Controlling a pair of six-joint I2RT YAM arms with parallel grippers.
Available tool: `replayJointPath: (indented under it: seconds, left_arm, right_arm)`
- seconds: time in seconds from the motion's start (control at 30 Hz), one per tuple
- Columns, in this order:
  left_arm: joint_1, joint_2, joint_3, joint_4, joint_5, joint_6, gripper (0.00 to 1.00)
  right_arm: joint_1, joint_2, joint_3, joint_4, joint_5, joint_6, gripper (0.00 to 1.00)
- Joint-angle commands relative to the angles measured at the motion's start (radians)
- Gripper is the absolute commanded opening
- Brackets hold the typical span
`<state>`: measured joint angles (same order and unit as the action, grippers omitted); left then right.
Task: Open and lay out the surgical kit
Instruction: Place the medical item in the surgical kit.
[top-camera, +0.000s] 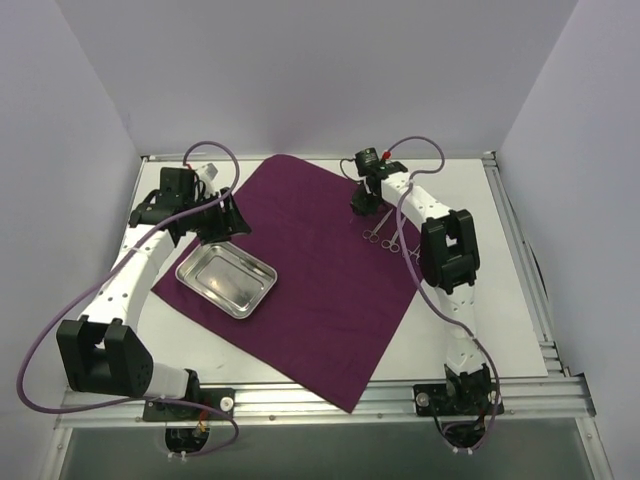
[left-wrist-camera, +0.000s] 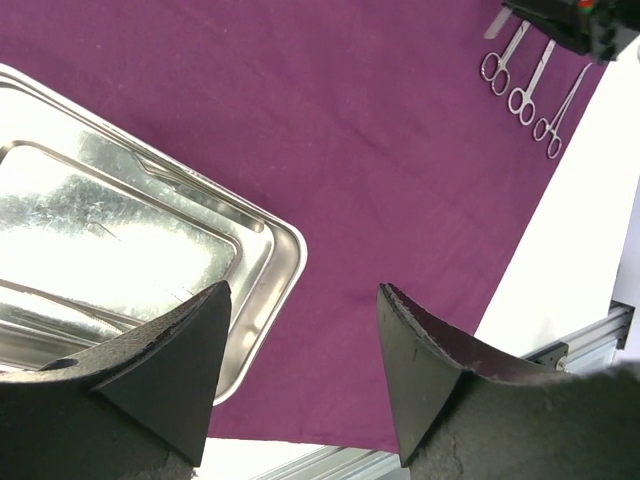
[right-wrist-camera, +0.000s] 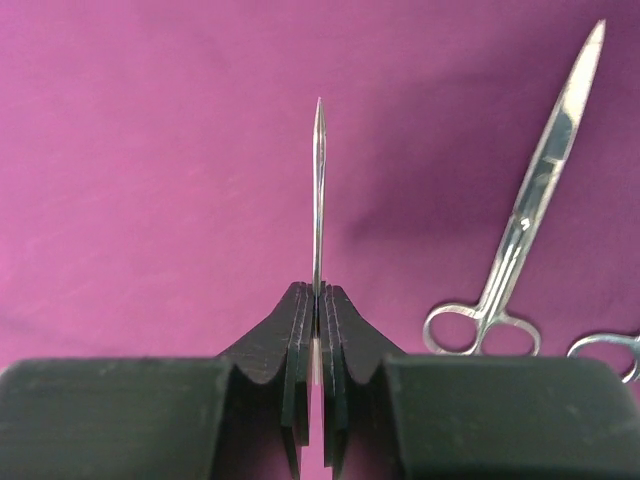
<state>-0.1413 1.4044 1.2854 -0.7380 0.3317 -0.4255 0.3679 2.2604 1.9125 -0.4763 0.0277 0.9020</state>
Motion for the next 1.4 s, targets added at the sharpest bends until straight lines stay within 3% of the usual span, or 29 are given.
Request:
replayJointPath:
  seconds: [0.0, 0.27, 0.83, 1.37]
  left_arm:
    - [0.019, 0.005, 0.034, 0.022, 0.052, 0.027, 0.68]
    - [0.049, 0.011, 0.017, 0.029, 0.090, 0.037, 0.67]
    - [0.095, 0.025, 0.000, 0.043, 0.132, 0.041, 0.67]
    - [0.097, 0.045, -0.001, 0.052, 0.145, 0.033, 0.68]
  right_arm:
    - [0.003, 0.040, 0.068, -0.119, 0.113, 0.034, 0.00]
    - [0.002, 0.067, 0.091, -0.166, 0.189, 0.080, 0.00]
    - [0.005, 0.123, 0.115, -0.217, 0.173, 0.095, 0.02]
    - [0.003, 0.153, 0.141, -0.240, 0.140, 0.069, 0.26]
